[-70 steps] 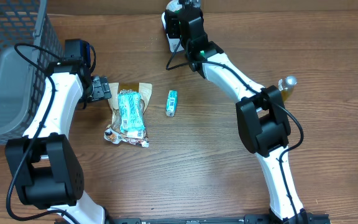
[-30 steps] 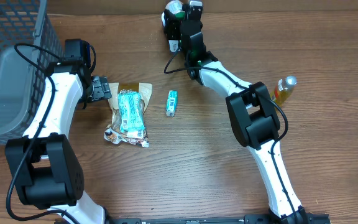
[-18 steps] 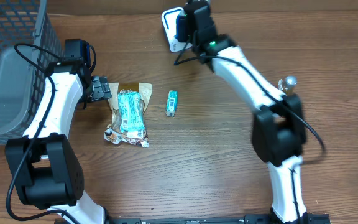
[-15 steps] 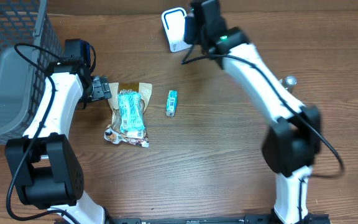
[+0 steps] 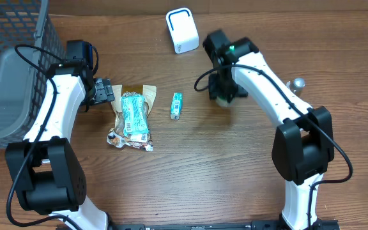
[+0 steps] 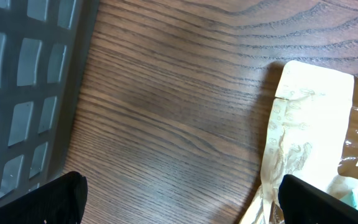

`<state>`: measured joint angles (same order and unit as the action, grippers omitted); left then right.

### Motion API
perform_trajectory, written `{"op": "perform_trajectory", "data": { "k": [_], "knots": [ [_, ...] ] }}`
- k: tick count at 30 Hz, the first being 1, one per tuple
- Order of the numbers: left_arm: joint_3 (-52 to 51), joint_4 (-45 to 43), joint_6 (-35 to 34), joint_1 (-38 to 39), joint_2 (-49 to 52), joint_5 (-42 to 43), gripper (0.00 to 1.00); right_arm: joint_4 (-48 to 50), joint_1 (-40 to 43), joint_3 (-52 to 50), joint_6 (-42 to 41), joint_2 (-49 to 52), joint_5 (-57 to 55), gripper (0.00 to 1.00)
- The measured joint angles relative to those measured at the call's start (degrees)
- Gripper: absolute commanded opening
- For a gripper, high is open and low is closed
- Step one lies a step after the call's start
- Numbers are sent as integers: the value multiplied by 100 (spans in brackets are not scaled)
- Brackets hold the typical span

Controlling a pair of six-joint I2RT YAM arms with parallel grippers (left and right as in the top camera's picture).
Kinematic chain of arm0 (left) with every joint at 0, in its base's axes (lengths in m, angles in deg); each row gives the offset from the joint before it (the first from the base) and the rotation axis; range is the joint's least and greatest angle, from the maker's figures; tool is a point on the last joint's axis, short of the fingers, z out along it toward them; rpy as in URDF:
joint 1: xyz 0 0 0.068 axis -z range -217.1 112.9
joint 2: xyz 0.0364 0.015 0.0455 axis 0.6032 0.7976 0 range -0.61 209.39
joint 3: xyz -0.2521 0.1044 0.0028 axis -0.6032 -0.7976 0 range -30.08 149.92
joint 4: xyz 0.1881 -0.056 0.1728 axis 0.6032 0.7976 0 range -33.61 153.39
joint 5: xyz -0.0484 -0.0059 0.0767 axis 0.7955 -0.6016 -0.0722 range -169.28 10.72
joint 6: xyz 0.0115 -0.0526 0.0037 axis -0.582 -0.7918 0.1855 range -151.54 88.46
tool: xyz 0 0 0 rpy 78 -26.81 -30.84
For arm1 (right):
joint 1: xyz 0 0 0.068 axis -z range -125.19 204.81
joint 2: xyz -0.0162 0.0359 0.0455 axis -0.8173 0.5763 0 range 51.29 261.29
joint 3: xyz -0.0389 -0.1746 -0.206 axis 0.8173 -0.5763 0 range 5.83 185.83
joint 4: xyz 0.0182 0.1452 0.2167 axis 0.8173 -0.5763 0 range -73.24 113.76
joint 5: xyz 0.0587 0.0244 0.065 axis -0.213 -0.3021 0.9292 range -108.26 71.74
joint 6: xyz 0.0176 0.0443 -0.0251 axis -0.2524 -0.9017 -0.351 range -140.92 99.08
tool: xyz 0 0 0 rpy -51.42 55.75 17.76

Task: Scan the item barcode
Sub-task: 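Carry the tub right and lower it onto the table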

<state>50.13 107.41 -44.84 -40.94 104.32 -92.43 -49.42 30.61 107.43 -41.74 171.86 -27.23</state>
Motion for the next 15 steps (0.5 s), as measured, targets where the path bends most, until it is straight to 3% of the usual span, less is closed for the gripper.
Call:
{"op": "perform_trajectory", "data": {
  "k": [11, 15],
  "knots": [
    [0, 0, 0, 0, 0, -2, 99, 313, 619, -975, -243, 7, 151, 39],
    [-2, 0, 0, 0, 0, -2, 100, 321, 811, -1110, -260, 7, 164, 44]
  ]
}}
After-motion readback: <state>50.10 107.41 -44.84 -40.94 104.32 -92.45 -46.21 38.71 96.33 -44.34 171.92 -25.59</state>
